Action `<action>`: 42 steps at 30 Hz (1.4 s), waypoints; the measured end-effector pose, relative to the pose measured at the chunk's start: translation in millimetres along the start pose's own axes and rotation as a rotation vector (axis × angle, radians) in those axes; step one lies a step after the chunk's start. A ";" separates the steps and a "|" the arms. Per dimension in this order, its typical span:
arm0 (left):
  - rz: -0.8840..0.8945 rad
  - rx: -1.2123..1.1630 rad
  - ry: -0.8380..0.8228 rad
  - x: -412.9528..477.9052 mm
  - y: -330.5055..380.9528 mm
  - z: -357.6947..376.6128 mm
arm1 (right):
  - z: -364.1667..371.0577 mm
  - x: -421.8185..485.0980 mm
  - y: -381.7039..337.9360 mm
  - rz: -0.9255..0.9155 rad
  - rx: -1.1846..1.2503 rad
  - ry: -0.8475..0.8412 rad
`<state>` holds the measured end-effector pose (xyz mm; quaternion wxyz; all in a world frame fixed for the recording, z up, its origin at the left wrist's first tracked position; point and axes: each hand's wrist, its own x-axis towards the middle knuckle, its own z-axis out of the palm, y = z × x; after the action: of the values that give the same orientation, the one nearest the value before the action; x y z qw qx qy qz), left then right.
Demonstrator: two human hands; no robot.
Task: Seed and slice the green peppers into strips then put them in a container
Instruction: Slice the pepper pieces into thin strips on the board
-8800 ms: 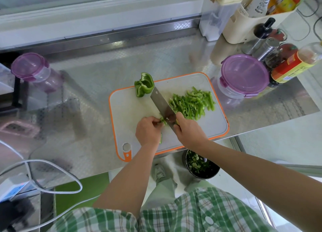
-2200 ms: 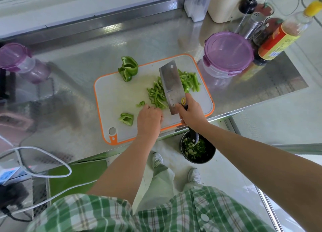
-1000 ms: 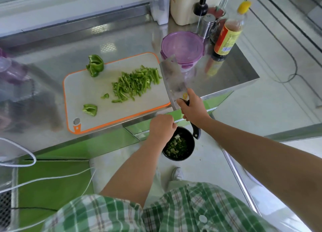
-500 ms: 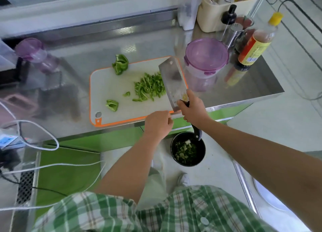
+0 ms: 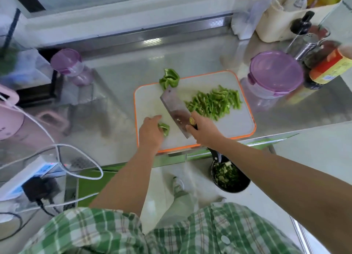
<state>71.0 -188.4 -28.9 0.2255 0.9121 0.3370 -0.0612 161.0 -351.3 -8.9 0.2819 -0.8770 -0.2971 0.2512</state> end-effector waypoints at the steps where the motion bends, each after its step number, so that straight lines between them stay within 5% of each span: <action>1: 0.016 -0.012 -0.034 2.9 -2.3 -0.1 | 4.7 3.5 -2.9 0.012 -0.023 -0.004; 11: -0.275 -0.492 -0.010 20.0 2.7 7.1 | 16.9 12.8 -18.1 0.075 -0.147 0.083; 27: -0.374 -0.571 -0.041 30.2 16.1 8.3 | 14.9 31.2 -28.2 0.050 -0.375 -0.077; 37: -0.456 -0.717 -0.036 28.4 8.0 14.2 | 29.5 37.3 -22.8 0.112 -0.268 0.014; 42: -0.481 -0.724 -0.032 28.5 10.5 13.1 | 15.9 42.2 -23.1 0.002 -0.211 0.013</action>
<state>100.1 -184.7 -44.2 0.5155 0.6685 0.5360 -0.0040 172.0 -302.4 -16.9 0.1895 -0.9038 -0.3192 0.2131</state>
